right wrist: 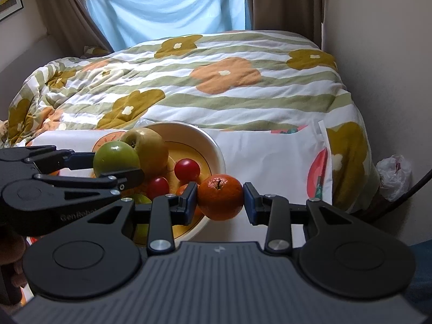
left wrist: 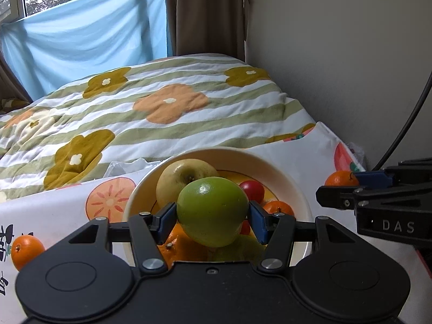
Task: Organize fruits
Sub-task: 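Carry the green apple and tangerine into the bowl and open both grippers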
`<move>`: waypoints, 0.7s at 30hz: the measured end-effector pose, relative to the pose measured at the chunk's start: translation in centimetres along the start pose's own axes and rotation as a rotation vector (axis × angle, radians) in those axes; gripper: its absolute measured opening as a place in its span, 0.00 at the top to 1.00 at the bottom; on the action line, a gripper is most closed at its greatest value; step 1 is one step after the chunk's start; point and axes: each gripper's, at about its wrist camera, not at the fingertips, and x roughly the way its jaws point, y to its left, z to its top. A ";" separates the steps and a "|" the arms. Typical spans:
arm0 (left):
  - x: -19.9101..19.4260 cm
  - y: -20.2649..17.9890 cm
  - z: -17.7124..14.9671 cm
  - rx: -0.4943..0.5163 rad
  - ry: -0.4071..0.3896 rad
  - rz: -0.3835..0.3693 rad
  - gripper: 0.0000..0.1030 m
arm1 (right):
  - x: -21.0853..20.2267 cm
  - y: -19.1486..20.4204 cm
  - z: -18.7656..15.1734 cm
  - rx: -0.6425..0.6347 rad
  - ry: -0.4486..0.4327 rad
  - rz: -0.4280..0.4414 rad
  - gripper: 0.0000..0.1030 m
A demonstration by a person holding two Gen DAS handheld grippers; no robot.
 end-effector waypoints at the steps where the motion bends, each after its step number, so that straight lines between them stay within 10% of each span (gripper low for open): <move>1: 0.2 0.0 -0.1 0.000 0.008 0.001 0.40 | 0.1 0.0 0.0 0.000 0.001 0.001 0.50; 4: 0.5 0.1 -0.2 -0.004 0.019 0.004 0.36 | 0.4 0.1 0.0 0.000 0.006 0.005 0.50; 6: 0.2 0.0 -0.3 0.006 0.009 0.023 0.13 | 0.6 0.1 0.1 -0.001 0.007 0.007 0.50; 21: -3.0 2.7 -1.9 -0.032 -0.012 0.055 0.11 | 1.2 0.3 0.5 -0.014 0.002 0.009 0.50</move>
